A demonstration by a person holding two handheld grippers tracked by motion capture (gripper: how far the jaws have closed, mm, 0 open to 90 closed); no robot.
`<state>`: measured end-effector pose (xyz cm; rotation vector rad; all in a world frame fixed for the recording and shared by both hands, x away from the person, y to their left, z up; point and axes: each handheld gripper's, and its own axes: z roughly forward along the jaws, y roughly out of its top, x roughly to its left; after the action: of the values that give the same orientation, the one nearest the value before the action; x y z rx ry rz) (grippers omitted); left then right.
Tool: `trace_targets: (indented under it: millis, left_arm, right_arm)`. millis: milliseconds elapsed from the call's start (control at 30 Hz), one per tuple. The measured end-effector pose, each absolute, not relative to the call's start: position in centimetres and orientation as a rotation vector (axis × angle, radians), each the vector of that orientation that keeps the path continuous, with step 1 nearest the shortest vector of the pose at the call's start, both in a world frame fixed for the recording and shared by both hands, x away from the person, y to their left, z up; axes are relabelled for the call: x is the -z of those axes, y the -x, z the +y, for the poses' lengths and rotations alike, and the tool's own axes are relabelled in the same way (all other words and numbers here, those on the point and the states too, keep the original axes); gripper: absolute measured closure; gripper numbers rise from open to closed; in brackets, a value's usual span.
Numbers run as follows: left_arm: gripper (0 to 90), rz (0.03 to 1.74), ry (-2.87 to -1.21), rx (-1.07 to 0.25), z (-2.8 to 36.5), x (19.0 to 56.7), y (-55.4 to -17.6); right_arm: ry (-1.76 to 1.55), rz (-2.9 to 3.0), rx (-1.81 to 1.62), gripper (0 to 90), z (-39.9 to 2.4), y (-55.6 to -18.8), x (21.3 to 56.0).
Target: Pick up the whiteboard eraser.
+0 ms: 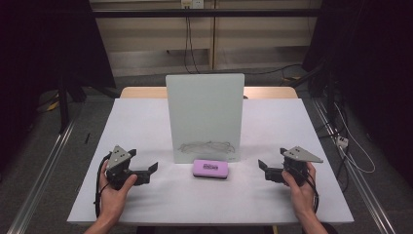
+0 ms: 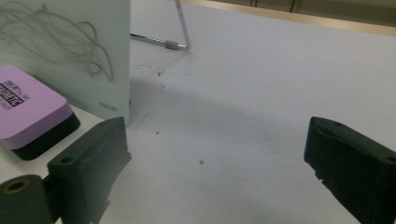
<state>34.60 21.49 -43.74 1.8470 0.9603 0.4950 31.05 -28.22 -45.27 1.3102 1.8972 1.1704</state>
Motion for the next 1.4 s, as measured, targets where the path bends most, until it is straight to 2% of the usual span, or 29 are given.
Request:
trace_targets:
  millis: [567,900,1000,1400]
  left_arm:
    - [5.4,0.956,-1.872,-0.482,21.3,43.9,-34.6]
    - [5.4,0.974,-1.864,-0.476,21.4,44.1,-34.7]
    - [5.4,0.984,-1.857,-0.428,21.3,44.2,-34.6]
    - [5.4,0.968,-1.872,-0.447,21.5,44.2,-34.6]
  right_arm:
    - [-1.328,1.843,-1.199,4.4,-28.1,-31.1,45.1]
    - [-1.274,1.948,-1.183,4.4,-26.6,-31.3,45.0]
    - [-1.235,2.038,-1.225,5.5,-25.8,-31.6,45.1]
    - [-1.083,2.265,-1.241,5.2,-23.4,-31.8,43.8]
